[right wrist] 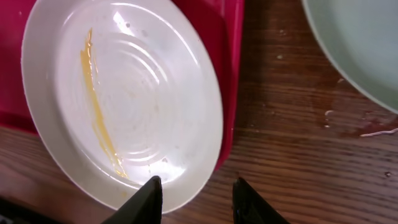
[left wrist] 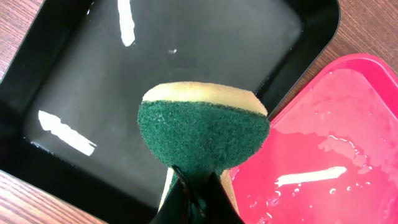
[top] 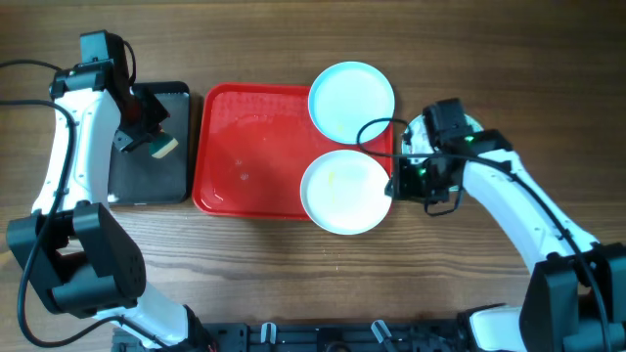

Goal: Clean dirty plates on tray and stack at the side
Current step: 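Move the right gripper to the rim of the lower-left white plate, then grip the plate rim with the right gripper, bring sponge toward plate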

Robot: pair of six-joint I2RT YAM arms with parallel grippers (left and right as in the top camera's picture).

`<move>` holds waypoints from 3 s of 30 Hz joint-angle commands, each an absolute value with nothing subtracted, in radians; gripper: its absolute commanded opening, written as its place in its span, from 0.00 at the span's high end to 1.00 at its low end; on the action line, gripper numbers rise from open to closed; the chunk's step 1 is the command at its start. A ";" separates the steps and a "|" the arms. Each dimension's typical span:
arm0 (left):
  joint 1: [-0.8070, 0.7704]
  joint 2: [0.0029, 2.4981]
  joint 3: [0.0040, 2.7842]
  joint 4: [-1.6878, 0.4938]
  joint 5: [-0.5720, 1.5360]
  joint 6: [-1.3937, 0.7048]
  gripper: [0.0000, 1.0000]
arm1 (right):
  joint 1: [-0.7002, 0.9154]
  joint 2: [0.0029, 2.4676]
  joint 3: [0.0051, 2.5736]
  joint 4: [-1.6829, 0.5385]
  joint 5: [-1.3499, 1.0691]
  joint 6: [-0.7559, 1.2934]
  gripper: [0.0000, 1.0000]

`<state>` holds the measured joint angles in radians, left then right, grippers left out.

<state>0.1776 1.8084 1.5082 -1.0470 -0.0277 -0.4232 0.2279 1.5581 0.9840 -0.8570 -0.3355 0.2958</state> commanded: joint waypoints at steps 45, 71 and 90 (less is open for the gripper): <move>0.179 1.818 1.504 -1.037 -0.022 -0.397 0.96 | 0.599 1.756 1.002 -0.273 -0.103 0.791 0.96; 0.147 1.818 1.504 -1.010 -0.019 -0.397 0.96 | 0.608 1.990 1.211 -0.297 -0.127 0.313 0.82; 0.043 1.818 1.504 -1.010 0.068 -0.397 0.96 | 0.608 2.050 1.266 -0.462 -0.160 0.719 0.96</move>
<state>0.1055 1.8084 1.5082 -1.0130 0.0231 -0.4118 0.6067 2.0201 1.2675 -0.4091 -0.1566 0.5194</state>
